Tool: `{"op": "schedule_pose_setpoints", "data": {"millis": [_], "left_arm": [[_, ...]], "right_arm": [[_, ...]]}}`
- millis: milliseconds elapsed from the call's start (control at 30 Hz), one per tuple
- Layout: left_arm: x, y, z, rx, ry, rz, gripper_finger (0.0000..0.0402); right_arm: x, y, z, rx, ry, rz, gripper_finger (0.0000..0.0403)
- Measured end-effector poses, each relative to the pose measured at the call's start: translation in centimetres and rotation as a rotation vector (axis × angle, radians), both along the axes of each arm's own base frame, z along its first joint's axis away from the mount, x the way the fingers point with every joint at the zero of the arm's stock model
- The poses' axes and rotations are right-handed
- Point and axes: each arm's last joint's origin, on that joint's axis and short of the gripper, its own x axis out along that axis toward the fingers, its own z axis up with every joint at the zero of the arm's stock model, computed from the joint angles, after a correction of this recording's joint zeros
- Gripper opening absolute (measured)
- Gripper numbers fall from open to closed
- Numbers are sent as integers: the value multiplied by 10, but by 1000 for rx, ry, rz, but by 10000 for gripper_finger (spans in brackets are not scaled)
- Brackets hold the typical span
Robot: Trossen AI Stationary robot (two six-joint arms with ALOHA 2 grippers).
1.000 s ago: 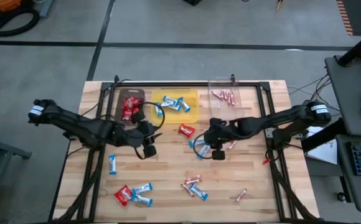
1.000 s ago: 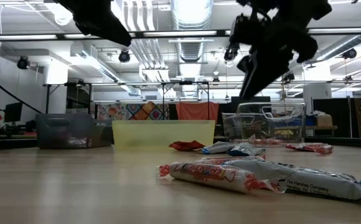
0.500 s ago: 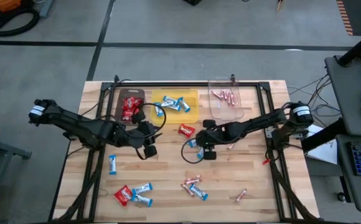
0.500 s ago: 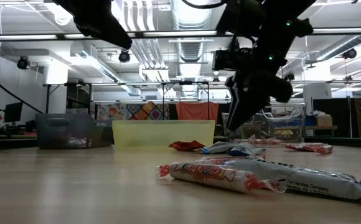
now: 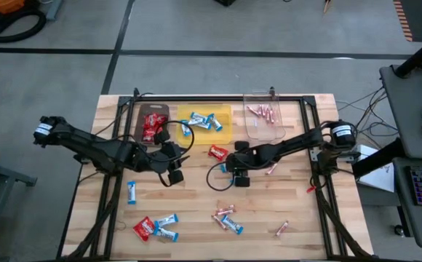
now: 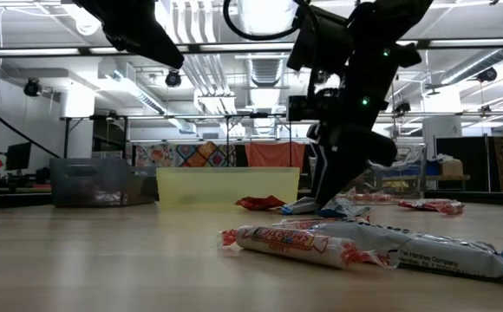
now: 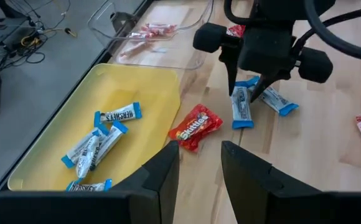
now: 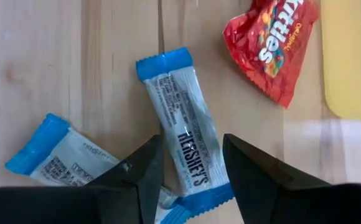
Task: Sort candy
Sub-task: Put the white candy into the yellow bin
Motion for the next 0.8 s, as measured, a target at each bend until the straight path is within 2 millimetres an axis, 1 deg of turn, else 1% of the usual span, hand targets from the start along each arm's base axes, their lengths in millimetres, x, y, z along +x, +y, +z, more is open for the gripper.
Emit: {"op": "schedule_pose_setpoints", "data": {"millis": [133,300,367,433,533,567,667,733,800], "left_arm": [[0,0,0,-1,-3,0,104],[1,0,0,-2,-7,0,104],[2,-1,-1,-1,-3,-1,104],[5,-1,-5,3,9,-1,104],[13,-4,-13,18,38,-9,104],[16,-5,-17,31,52,-17,104],[27,-9,-26,63,73,-54,104],[35,-12,-31,77,74,-101,104],[43,-16,-37,80,78,-186,104]], "right_arm": [[1,-2,-8,-1,20,-2,149],[5,-1,-18,-12,36,25,125],[5,-1,-20,-10,41,27,108],[6,-1,-21,-7,40,26,81],[6,-1,-18,-7,29,27,32],[6,-1,-17,-7,20,26,23],[5,-1,-11,25,3,22,20],[4,0,-5,81,-13,32,17],[3,1,3,166,-42,39,16]]}}
